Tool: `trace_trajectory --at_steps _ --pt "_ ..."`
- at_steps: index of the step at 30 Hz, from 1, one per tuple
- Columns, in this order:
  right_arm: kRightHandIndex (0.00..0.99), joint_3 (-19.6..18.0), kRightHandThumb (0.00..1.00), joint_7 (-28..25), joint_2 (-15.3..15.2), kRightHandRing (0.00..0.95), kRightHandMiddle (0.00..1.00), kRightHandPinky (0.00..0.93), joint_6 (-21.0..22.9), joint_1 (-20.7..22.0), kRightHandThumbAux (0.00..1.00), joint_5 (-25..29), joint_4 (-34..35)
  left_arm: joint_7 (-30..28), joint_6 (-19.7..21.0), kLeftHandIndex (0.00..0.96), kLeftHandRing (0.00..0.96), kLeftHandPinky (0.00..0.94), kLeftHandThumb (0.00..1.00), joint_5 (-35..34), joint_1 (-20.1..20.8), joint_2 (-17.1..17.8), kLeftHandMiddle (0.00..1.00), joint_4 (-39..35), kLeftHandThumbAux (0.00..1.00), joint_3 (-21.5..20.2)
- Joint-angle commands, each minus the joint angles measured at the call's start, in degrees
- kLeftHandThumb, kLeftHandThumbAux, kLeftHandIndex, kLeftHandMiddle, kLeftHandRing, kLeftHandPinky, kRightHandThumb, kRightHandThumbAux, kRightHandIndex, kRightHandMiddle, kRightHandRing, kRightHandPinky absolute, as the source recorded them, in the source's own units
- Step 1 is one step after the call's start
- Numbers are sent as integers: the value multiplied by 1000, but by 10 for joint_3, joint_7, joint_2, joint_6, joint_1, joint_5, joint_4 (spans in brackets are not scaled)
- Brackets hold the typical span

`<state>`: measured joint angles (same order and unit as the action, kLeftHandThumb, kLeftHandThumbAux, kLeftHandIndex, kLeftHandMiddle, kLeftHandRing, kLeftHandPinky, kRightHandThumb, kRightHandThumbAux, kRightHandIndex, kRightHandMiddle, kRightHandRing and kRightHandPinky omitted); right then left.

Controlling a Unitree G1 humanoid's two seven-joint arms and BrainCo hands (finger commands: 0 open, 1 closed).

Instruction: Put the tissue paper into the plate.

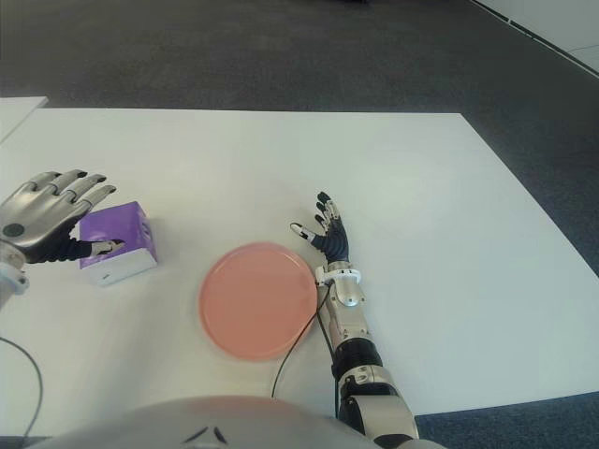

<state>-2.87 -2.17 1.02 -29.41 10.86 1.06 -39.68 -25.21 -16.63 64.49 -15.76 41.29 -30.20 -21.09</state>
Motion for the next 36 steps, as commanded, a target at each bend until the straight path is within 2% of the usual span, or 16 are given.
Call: trace_trajectory --at_steps 1,6,20,28,36 --pt "0 1 8 2 3 0 0 0 55 -57 818 -2 -51 36 -35 0 0 0 193 -31 -10 34 0 33 160 12" --pt "0 1 11 3 2 0 0 0 56 -57 820 -1 -51 56 -56 0 0 0 250 -62 -6 55 0 67 131 24" --pt "0 1 17 2 0 0 0 0 51 -60 824 -2 -50 82 -61 0 0 0 313 -89 -5 75 0 102 104 45" --pt "0 0 16 2 0 0 0 0 55 -58 820 -2 -52 81 -58 0 0 0 329 -94 -8 80 0 106 99 50" --pt "0 1 14 5 0 0 0 0 65 -60 811 -2 -46 54 -52 0 0 0 333 -105 -16 90 0 98 98 52"
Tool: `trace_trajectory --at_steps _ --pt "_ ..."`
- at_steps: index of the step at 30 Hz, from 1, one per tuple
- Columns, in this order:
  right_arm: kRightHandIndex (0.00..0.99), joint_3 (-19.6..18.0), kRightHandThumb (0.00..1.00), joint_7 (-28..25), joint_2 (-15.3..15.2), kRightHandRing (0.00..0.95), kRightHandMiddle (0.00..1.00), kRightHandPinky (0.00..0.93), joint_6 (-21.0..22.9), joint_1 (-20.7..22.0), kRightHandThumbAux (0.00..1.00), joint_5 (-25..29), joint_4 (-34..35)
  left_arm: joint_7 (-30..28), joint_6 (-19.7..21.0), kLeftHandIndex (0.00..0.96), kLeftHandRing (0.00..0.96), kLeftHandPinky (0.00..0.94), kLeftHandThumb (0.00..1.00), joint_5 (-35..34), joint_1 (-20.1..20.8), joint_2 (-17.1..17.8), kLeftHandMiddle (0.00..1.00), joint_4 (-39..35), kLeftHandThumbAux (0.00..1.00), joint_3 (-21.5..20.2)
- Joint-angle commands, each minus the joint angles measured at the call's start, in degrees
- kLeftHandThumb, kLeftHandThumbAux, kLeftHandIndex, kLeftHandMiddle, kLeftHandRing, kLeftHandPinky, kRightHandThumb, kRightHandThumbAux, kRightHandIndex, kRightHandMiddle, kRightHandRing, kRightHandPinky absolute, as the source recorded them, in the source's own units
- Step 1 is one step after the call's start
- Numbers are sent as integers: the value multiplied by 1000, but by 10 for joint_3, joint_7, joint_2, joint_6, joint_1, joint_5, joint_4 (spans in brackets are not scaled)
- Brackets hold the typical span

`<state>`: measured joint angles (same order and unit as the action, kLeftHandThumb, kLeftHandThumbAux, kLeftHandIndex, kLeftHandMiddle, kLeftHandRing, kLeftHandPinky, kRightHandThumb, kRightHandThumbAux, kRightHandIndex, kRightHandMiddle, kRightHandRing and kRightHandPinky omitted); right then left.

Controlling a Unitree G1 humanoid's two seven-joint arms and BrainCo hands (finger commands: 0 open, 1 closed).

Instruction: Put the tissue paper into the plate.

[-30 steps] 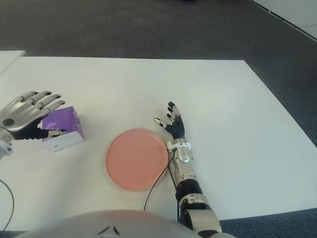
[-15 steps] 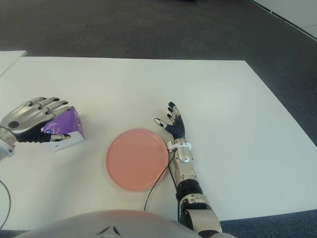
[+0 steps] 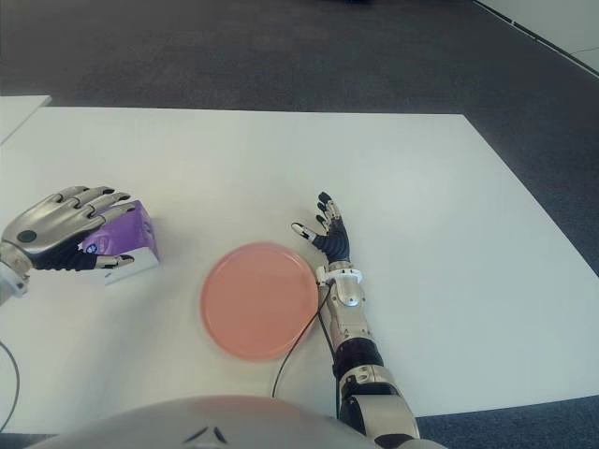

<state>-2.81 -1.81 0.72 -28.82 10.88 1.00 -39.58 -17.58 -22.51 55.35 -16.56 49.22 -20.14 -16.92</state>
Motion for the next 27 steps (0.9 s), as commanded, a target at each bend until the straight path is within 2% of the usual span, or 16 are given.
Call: trace_trajectory --at_steps 1,18,27 --pt "0 1 14 1 3 0 0 0 58 -60 811 -2 -47 -26 8 0 0 0 334 -15 -10 12 0 -3 98 11" --pt "0 4 9 -12 -2 0 0 0 48 -67 800 -2 -39 -74 41 0 0 0 300 2 -7 33 0 -10 99 26" --pt "0 4 9 -21 -4 0 0 0 42 -72 804 0 -32 -51 54 0 0 0 262 27 4 41 0 29 97 42"
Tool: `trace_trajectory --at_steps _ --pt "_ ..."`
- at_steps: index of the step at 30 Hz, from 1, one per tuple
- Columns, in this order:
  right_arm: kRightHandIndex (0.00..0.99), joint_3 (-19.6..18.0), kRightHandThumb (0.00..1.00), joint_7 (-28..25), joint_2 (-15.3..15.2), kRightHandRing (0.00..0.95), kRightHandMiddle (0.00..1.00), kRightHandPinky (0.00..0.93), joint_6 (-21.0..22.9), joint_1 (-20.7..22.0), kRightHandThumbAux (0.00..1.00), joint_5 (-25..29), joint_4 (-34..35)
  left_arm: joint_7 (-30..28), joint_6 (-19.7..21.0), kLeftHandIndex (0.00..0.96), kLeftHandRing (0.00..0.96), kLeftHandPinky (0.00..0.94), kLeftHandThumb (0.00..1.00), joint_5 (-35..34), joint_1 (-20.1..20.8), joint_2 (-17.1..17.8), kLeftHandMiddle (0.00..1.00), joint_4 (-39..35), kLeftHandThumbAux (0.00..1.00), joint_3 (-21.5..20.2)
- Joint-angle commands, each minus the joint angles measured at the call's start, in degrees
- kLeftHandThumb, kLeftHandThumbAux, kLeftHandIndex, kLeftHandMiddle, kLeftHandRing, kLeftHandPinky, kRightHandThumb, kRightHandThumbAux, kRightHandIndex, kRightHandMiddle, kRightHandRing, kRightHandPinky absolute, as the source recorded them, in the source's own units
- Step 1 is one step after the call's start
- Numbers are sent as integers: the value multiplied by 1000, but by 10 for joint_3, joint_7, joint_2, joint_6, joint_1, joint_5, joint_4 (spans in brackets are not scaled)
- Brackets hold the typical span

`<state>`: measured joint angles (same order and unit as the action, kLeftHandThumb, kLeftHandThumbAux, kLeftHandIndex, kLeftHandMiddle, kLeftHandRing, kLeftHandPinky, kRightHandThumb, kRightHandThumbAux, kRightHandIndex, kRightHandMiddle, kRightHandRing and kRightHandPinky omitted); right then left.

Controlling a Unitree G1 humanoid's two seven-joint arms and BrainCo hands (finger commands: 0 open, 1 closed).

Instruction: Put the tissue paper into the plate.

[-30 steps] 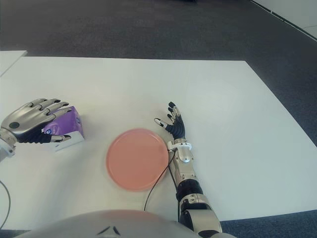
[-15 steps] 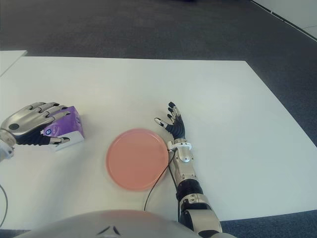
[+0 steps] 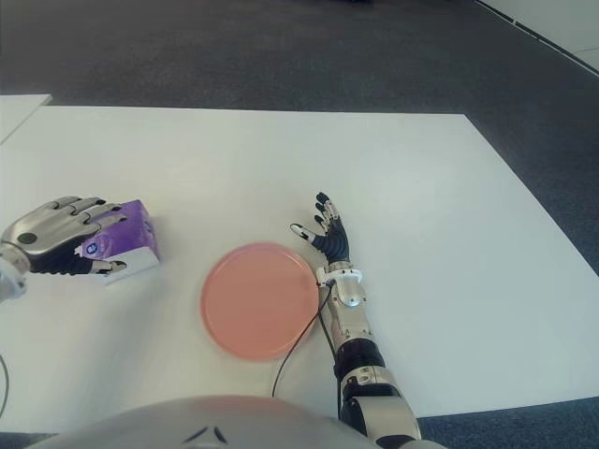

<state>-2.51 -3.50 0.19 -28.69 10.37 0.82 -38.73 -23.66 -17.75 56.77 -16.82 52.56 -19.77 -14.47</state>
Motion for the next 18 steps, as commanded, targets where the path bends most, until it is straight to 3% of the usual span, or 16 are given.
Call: trace_trajectory --at_steps 1,18 --pt "0 1 8 -5 1 0 0 0 41 -68 804 2 -39 15 7 0 0 0 260 16 11 8 0 34 96 21" --pt "0 1 5 -6 3 0 0 0 37 -77 816 2 -27 83 27 0 0 0 221 38 61 11 0 114 84 77"
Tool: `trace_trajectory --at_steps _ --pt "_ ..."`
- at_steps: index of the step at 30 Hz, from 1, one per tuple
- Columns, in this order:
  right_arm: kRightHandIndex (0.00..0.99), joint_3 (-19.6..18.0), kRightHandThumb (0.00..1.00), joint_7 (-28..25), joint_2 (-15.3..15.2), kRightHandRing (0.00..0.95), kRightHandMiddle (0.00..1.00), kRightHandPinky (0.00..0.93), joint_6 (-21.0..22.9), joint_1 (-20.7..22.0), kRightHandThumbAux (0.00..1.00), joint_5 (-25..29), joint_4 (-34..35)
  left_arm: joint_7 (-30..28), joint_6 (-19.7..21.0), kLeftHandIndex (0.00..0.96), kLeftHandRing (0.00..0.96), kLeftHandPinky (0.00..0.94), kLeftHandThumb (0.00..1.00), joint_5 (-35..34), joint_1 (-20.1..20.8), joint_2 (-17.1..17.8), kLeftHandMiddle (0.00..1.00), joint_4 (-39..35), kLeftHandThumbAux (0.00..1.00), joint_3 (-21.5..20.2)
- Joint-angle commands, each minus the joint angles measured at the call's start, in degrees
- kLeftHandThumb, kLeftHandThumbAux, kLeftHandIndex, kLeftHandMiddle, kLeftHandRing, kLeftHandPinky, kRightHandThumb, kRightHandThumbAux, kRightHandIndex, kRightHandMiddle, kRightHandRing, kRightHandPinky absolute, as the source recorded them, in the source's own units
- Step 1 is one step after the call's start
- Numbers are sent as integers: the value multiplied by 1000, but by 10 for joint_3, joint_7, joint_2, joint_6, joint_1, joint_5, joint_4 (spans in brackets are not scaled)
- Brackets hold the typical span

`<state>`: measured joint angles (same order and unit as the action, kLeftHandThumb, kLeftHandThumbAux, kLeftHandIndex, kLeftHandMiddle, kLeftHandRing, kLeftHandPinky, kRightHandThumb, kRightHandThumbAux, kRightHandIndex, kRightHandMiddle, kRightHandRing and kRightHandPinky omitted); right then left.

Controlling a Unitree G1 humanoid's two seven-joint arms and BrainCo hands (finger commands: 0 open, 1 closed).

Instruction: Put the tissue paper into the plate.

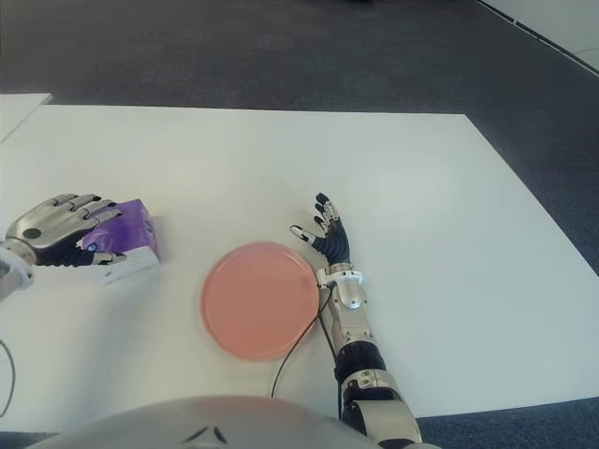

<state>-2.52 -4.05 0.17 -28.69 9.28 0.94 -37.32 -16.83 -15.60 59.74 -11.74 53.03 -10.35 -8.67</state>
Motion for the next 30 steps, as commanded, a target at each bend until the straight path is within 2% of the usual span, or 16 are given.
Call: trace_trajectory --at_steps 1,19,30 --pt "0 1 5 0 3 0 0 0 40 -67 816 0 -39 19 7 0 0 0 221 9 12 7 0 24 85 22" --pt "0 5 0 4 -3 0 0 0 46 -73 817 -8 -29 64 22 0 0 0 221 12 28 10 0 54 120 51" --pt "0 5 0 17 2 0 0 0 84 -82 770 -10 2 69 29 0 0 0 214 8 27 12 0 54 124 62"
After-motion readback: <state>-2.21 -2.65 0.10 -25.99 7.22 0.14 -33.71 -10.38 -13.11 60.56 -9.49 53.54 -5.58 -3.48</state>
